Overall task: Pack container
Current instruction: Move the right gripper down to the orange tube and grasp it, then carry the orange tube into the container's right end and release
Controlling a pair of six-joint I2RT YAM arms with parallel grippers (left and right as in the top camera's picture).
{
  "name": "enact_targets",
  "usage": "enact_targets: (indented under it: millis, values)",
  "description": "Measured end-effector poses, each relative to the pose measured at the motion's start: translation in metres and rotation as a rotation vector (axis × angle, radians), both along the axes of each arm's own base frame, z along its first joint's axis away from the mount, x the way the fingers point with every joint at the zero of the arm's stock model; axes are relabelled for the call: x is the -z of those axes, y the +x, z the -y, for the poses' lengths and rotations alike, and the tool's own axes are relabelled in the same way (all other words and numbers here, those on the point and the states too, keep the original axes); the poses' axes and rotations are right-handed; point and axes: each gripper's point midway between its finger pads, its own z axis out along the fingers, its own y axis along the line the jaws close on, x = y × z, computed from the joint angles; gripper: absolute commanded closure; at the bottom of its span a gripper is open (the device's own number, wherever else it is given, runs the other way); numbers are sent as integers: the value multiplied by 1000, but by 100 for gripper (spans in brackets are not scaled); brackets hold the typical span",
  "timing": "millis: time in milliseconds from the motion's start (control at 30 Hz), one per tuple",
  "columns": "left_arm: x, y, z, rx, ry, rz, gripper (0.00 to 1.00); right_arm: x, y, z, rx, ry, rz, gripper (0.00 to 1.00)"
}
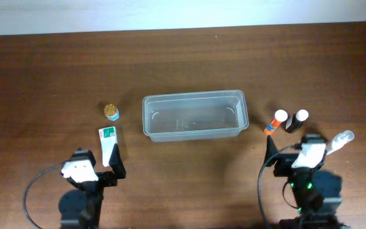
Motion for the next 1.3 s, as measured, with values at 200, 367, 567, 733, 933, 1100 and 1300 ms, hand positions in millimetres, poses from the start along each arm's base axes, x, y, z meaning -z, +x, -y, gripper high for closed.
enact_targets:
  millis: [200, 367, 567, 733, 933, 1100, 1300]
  values:
    - [-19, 12, 2, -1, -17, -189, 1, -34, 14, 0, 0, 8, -235, 2]
    - [-22, 26, 2, -5, -13, -452, 1, -27, 25, 1, 0, 19, -564, 2]
    - [-10, 38, 3, -12, 1, -835, 1, -12, 56, 0, -7, 32, -829, 1]
    - [5, 46, 3, -13, 5, -943, 1, 15, 72, 1, -7, 36, -934, 1]
    - [11, 47, 3, -13, 6, -963, 1, 60, 83, 1, -15, 33, -1066, 2]
    - [11, 47, 3, -13, 6, -963, 1, 90, 88, 1, -18, 35, -1138, 18]
    - [11, 47, 3, -13, 6, -963, 1, 94, 93, 1, -20, 36, -1131, 36]
